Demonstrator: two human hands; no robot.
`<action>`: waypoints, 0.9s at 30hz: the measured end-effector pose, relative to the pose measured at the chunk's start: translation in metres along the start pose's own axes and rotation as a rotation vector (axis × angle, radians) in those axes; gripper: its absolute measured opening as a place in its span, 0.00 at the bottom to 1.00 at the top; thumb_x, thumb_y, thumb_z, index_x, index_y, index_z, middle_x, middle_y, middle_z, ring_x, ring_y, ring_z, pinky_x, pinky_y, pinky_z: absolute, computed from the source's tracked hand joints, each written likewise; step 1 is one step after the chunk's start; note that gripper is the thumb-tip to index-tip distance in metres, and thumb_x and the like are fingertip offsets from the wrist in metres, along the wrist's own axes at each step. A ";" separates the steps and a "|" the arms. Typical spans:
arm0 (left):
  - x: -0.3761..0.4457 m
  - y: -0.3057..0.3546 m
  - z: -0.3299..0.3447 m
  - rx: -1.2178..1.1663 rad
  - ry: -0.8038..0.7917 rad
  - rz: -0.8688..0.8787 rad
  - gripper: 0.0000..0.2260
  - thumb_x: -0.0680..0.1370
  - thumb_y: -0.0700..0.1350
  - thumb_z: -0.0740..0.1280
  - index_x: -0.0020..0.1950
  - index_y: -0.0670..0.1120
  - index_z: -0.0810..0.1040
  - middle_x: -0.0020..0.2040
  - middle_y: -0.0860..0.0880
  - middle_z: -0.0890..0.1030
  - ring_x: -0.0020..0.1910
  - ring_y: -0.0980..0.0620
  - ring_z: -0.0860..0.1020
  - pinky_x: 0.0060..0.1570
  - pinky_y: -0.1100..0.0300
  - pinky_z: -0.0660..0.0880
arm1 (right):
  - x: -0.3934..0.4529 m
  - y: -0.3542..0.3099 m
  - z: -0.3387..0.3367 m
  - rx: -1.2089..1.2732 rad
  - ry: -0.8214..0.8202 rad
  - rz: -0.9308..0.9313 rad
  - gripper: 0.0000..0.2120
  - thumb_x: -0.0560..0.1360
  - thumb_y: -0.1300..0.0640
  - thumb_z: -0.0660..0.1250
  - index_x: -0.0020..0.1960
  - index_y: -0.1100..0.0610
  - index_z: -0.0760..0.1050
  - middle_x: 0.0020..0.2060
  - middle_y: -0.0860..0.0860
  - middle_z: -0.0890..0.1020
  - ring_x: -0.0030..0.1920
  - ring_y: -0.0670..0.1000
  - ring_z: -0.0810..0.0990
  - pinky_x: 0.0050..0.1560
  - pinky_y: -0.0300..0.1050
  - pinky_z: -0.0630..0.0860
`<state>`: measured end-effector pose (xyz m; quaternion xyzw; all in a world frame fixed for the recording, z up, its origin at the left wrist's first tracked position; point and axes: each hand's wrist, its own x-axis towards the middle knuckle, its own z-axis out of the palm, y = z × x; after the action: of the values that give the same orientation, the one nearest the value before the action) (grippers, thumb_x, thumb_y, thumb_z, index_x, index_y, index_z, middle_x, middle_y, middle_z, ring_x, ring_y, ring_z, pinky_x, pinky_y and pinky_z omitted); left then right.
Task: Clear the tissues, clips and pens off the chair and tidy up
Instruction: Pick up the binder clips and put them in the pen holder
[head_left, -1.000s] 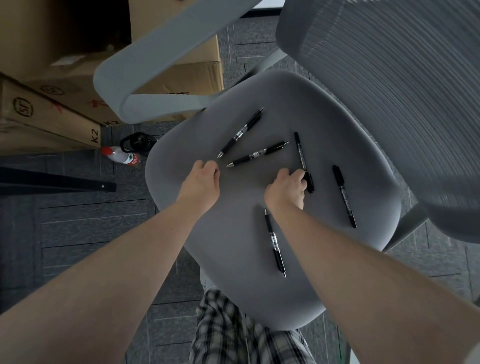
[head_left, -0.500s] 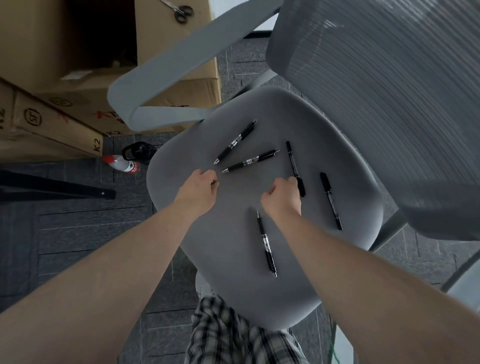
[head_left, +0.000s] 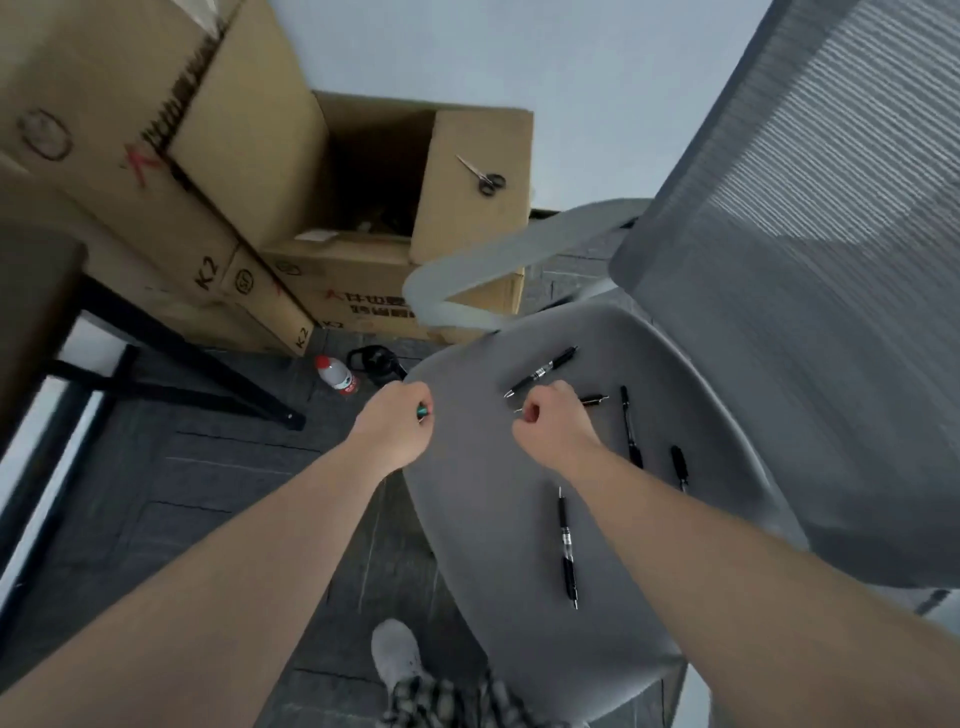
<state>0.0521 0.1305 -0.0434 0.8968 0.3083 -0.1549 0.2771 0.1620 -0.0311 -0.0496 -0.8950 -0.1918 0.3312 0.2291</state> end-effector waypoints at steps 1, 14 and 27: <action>-0.011 -0.007 -0.009 0.000 0.027 -0.015 0.02 0.77 0.43 0.62 0.47 0.46 0.73 0.49 0.44 0.76 0.45 0.44 0.77 0.43 0.51 0.74 | -0.004 -0.014 0.001 -0.028 -0.005 -0.051 0.13 0.71 0.61 0.63 0.32 0.52 0.64 0.46 0.53 0.67 0.42 0.54 0.71 0.46 0.44 0.72; -0.219 -0.185 -0.135 -0.036 0.376 -0.278 0.07 0.78 0.45 0.63 0.53 0.44 0.75 0.51 0.44 0.76 0.42 0.49 0.73 0.42 0.59 0.70 | -0.116 -0.255 0.093 -0.289 -0.143 -0.544 0.13 0.75 0.58 0.64 0.34 0.52 0.65 0.46 0.54 0.68 0.42 0.55 0.72 0.38 0.44 0.68; -0.475 -0.398 -0.187 -0.158 0.546 -0.615 0.08 0.76 0.47 0.67 0.52 0.45 0.74 0.48 0.48 0.70 0.44 0.48 0.72 0.46 0.59 0.68 | -0.325 -0.465 0.300 -0.327 -0.385 -0.936 0.12 0.71 0.60 0.65 0.31 0.51 0.66 0.43 0.54 0.73 0.42 0.54 0.74 0.43 0.42 0.68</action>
<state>-0.5440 0.2810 0.1595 0.7471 0.6347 0.0371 0.1941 -0.3615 0.2752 0.1619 -0.6606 -0.6586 0.3175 0.1706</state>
